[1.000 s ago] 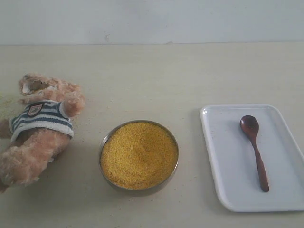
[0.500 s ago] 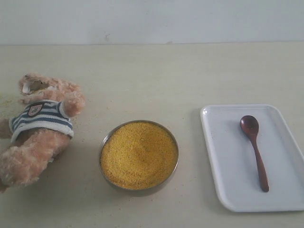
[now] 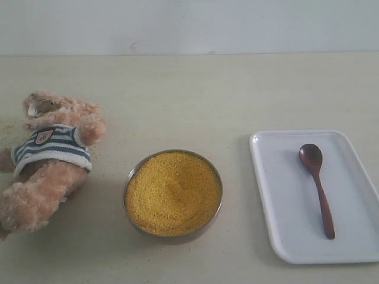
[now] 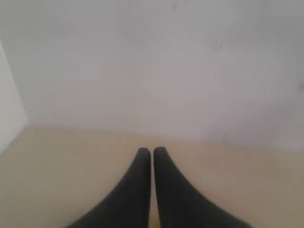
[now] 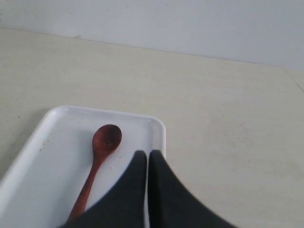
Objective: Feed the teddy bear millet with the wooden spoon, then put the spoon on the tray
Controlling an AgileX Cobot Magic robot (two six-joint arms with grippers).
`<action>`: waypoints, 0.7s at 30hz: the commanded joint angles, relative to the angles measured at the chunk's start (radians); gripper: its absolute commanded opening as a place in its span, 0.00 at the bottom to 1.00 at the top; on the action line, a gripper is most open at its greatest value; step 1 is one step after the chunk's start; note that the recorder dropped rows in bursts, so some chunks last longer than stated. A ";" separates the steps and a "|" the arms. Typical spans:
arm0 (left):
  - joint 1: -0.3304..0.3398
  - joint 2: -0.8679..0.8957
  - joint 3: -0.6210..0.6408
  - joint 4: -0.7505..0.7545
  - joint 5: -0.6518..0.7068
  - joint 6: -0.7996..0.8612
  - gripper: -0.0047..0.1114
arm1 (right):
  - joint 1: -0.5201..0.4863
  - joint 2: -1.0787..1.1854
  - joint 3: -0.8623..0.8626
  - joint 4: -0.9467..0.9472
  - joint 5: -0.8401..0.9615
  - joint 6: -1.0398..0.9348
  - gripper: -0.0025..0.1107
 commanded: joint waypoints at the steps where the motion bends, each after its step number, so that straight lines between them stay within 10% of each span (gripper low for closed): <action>1: -0.037 0.186 -0.065 -0.058 0.357 0.084 0.07 | 0.004 -0.005 0.000 -0.007 -0.004 0.006 0.03; 10: -0.070 0.433 -0.077 -0.331 0.567 0.241 0.22 | 0.004 -0.005 0.000 -0.007 -0.004 0.006 0.03; 18: -0.070 0.549 0.037 -0.488 0.530 0.363 0.99 | 0.004 -0.005 0.000 -0.007 -0.004 0.006 0.03; 21: -0.070 0.577 0.076 -0.529 0.477 0.417 0.98 | 0.004 -0.005 0.000 -0.007 -0.004 0.006 0.03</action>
